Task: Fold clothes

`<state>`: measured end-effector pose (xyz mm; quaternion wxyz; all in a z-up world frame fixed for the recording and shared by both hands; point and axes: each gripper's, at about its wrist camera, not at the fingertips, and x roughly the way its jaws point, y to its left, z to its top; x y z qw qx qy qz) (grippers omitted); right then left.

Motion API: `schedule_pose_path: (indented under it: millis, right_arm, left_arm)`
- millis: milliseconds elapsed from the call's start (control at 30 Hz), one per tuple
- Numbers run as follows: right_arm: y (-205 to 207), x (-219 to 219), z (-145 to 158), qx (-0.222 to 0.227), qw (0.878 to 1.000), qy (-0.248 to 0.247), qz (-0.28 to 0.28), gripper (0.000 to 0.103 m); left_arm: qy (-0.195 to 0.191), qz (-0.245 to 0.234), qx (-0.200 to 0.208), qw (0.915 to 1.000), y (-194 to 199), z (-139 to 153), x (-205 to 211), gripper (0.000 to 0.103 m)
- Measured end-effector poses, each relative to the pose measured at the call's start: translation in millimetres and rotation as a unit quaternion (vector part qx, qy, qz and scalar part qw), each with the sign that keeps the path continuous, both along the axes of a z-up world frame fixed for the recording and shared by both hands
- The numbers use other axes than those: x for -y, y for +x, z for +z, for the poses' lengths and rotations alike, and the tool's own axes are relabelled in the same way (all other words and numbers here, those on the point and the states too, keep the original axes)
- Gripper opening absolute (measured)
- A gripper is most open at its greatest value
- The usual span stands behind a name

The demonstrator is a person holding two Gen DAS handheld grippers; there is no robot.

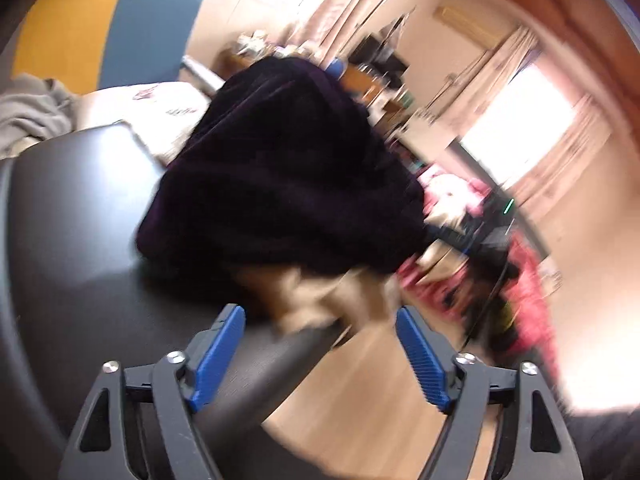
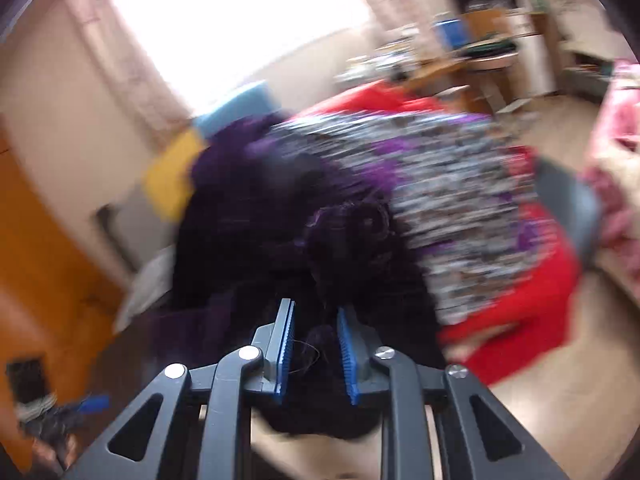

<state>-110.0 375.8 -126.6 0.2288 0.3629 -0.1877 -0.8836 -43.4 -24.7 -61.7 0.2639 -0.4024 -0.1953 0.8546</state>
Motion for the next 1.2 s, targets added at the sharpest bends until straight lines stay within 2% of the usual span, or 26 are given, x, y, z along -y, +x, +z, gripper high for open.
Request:
schedule_pose_path:
  millis: [67,167,267,500,600,667,733,767,800,900,967,1033,1133,1200]
  right_arm:
    - [8,31,-2,-0.005,0.999,0.004,0.035,0.020]
    - [14,43,-9,-0.014,1.000,0.010,0.013,0.021]
    - [31,33,-10,-0.019,1.000,-0.004,-0.004,0.026]
    - [45,16,-24,-0.006,1.000,0.017,-0.004,0.031]
    - [50,9,-29,-0.004,1.000,-0.003,-0.013,0.032]
    - [49,6,-32,-0.005,1.000,-0.018,-0.017,0.032]
    - [51,3,-34,-0.005,0.999,-0.031,-0.019,0.032]
    - [51,3,-37,-0.004,0.999,-0.036,-0.020,0.032]
    - [51,2,-39,-0.002,0.999,-0.041,-0.022,0.033]
    - [55,-4,-45,0.002,0.998,-0.049,-0.027,0.033]
    - [59,-10,-43,0.000,0.998,-0.049,-0.034,0.033]
    - [65,-20,-38,-0.007,0.998,-0.050,-0.046,0.033]
    - [73,-36,-34,-0.015,0.996,-0.059,-0.069,0.033]
    - [78,-45,-32,-0.018,0.994,-0.064,-0.084,0.033]
  left_arm:
    - [0.006,-0.007,0.008,0.9999,-22,2,-20,0.089]
    - [0.015,-0.017,0.021,0.9995,-54,6,-50,0.089]
    - [0.025,-0.027,0.034,0.9988,-87,9,-80,0.089]
    - [0.046,-0.051,0.063,0.9957,-163,17,-150,0.085]
    - [0.054,-0.060,0.076,0.9938,-195,19,-179,0.085]
    - [0.046,-0.051,0.089,0.9937,-206,11,-189,0.085]
    - [0.030,-0.051,0.092,0.9940,-211,5,-197,0.075]
    - [0.018,-0.055,0.092,0.9941,-212,3,-201,0.047]
    - [0.007,-0.058,0.091,0.9942,-214,2,-205,0.009]
    - [-0.014,-0.044,0.075,0.9961,-211,2,-206,0.008]
    - [0.006,-0.025,0.052,0.9983,-205,8,-188,0.008]
    - [0.042,-0.001,0.025,0.9988,-192,24,-155,0.007]
    - [0.088,0.032,-0.007,0.9955,-174,46,-100,0.007]
    - [0.101,0.063,-0.033,0.9924,-154,61,-56,0.007]
